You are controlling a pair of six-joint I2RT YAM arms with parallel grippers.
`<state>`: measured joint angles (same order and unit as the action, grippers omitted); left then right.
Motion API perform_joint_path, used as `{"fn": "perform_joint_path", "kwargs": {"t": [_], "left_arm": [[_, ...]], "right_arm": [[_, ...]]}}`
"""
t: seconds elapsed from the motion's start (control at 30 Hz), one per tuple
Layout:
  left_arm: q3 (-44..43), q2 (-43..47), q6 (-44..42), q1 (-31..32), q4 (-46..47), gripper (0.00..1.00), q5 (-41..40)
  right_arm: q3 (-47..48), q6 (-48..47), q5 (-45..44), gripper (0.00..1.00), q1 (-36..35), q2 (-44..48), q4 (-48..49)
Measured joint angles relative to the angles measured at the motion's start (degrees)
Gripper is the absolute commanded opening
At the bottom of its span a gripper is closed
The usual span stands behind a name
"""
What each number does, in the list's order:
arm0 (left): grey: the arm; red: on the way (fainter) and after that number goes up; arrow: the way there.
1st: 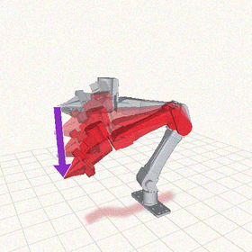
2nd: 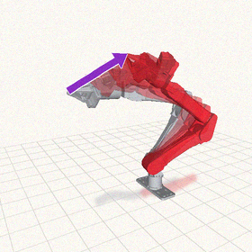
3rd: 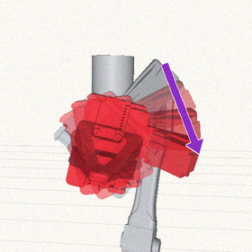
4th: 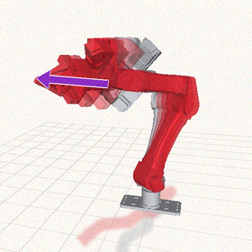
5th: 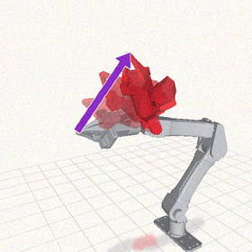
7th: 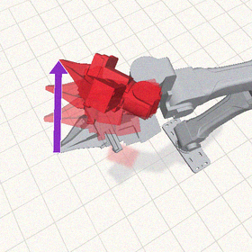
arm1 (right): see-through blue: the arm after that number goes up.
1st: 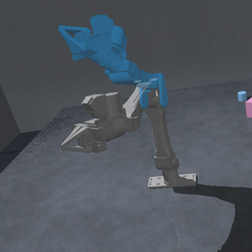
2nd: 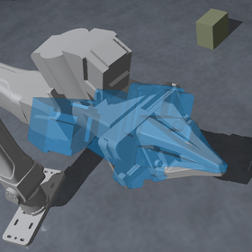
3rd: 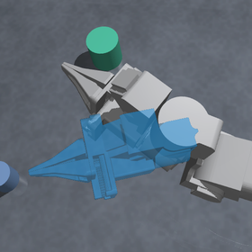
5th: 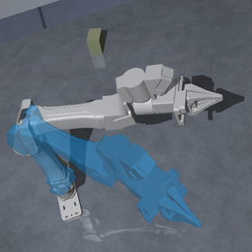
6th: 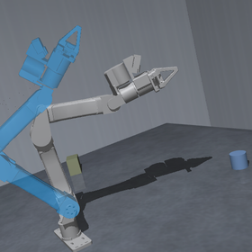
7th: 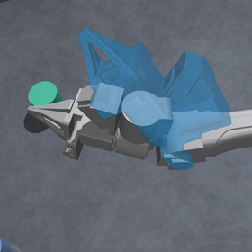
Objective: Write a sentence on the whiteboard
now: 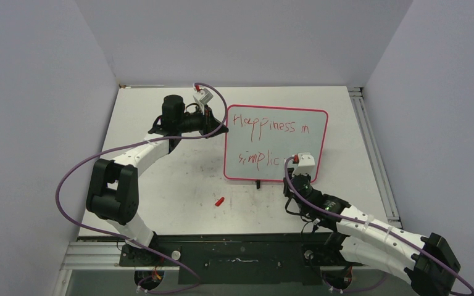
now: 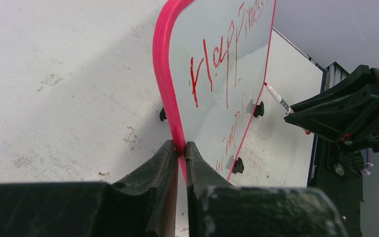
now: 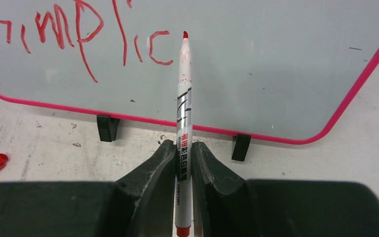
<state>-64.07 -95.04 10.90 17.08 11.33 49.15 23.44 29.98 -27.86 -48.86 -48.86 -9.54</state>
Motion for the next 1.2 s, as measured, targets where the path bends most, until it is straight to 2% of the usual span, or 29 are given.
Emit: {"fn": "perform_joint_path", "kwargs": {"t": [0.73, 1.2], "left_arm": [[0.0, 0.0, 0.0, 0.0, 0.0, 0.0, 0.0], [0.0, 0.0, 0.0, 0.0, 0.0, 0.0, 0.0]], "right_arm": [[0.0, -4.1, 7.6, 0.05, 6.8, -5.5, 4.9], [-0.3, -0.2, 10.9, 0.05, 7.3, -5.7, 3.3]]}}
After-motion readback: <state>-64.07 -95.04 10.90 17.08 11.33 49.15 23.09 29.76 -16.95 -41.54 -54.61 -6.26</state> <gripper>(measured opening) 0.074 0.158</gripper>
